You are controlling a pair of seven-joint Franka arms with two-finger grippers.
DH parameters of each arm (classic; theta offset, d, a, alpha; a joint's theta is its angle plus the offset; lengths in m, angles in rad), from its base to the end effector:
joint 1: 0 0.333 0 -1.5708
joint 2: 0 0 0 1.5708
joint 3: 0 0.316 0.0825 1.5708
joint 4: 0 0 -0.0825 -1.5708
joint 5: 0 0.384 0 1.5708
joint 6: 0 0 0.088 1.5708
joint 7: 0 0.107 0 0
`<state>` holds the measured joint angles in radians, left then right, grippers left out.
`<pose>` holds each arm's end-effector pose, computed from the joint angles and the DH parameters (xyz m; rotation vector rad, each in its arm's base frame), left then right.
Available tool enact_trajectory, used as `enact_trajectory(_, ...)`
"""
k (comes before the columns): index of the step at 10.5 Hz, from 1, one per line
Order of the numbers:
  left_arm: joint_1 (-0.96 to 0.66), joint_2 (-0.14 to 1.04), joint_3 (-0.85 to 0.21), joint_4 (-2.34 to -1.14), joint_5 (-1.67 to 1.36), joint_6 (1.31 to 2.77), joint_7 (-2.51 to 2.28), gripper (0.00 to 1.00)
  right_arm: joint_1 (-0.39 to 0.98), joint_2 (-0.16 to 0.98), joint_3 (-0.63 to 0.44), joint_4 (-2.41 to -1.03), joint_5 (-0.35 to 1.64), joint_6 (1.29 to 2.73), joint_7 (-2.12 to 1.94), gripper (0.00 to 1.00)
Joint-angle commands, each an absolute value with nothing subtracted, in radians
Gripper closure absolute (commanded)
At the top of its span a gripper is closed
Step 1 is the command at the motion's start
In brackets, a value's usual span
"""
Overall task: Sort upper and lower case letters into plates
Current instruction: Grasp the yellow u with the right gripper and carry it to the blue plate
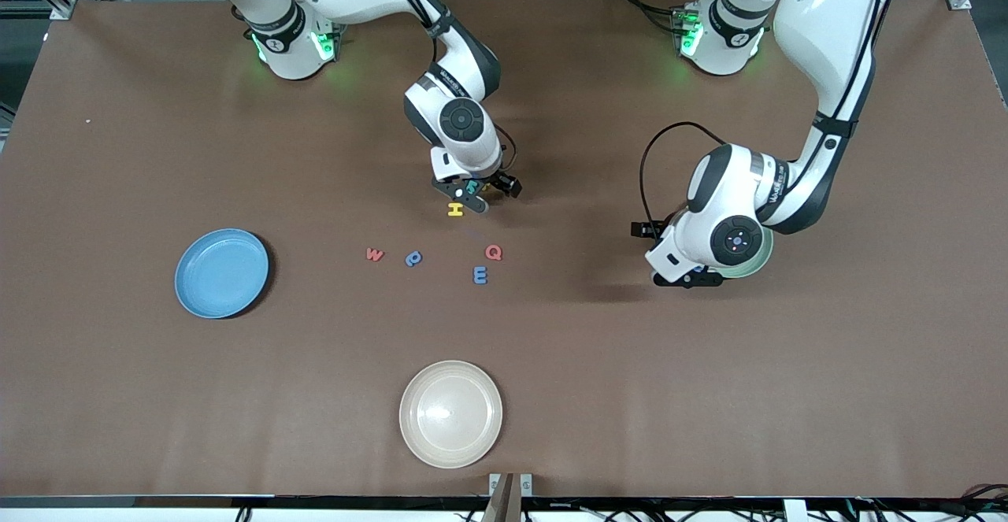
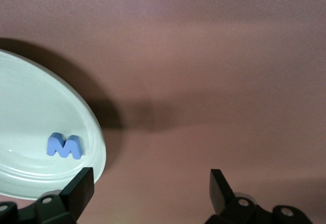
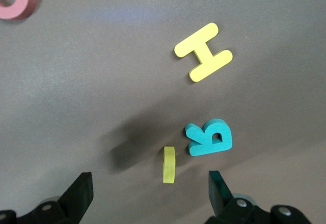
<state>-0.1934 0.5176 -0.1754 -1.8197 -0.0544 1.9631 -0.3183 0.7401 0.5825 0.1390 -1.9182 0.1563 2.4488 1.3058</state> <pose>0.5654 -0.2170 0.2329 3.0778 -0.0213 -0.6100 0.3985 0.4770 0.1848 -2.9689 0.8707 0.2748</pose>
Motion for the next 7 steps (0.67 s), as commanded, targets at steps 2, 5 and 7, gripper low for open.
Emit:
enact_trajectory(2,-0.215,0.54,-0.17,-1.749,-0.063,1.954,-0.334,0.0,0.741,0.592,0.146,-1.924,0.134,2.467,1.324,0.0)
enact_trajectory(5,-0.293,0.552,-0.166,-1.692,-0.06,1.954,-0.331,0.0,0.735,0.586,0.152,-1.948,0.117,2.47,1.324,0.0)
enact_trajectory(7,-0.295,0.56,-0.167,-1.671,-0.058,1.954,-0.324,0.0,0.735,0.586,0.152,-1.948,0.117,2.47,1.324,0.0)
